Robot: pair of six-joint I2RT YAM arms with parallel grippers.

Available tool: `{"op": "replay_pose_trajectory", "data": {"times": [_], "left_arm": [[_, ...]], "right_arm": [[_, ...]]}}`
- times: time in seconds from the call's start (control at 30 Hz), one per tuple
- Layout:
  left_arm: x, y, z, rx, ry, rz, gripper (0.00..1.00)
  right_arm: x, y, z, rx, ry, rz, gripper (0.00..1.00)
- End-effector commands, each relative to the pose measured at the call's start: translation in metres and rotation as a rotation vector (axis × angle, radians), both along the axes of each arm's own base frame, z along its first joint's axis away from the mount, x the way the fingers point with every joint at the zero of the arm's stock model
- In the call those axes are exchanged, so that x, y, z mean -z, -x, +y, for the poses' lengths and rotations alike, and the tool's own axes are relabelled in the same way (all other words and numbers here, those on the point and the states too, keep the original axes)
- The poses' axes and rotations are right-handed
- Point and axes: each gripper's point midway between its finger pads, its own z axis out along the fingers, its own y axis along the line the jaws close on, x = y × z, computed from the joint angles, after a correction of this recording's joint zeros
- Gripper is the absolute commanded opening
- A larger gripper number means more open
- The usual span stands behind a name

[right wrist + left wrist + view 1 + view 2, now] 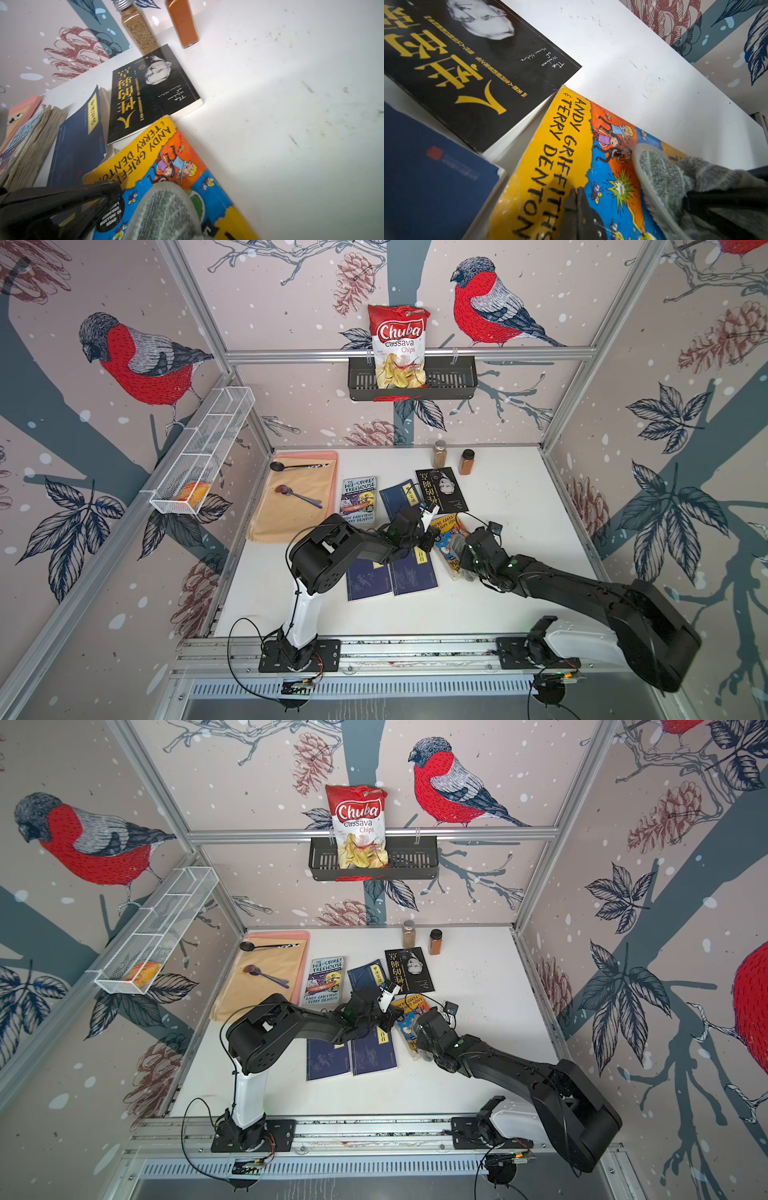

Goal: Wipe the cover of the book
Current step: Wipe the dirt from the cover of the book.

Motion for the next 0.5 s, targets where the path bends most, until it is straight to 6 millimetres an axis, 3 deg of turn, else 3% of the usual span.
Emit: {"op": "replay_pose_trajectory", "data": {"times": [0.0,0.17,0.3,0.47], "left_arm": [[0.070,0.035,0.042,-0.015,-0.260,0.204,0.00],[0.072,0.035,0.043,-0.017,-0.265,0.202,0.00],[0.072,0.036,0.043,-0.015,-0.268,0.200,0.00],[0.072,0.036,0.042,-0.011,-0.257,0.201,0.00]], "right_arm": [[0.026,0.023,-0.037,0.044,0.138,0.146,0.05],[0.028,-0.015,-0.034,0.041,0.130,0.128,0.05],[0.028,-0.045,-0.020,-0.003,0.139,0.112,0.05],[0.043,-0.073,-0.005,-0.061,0.145,0.127,0.05]]}}
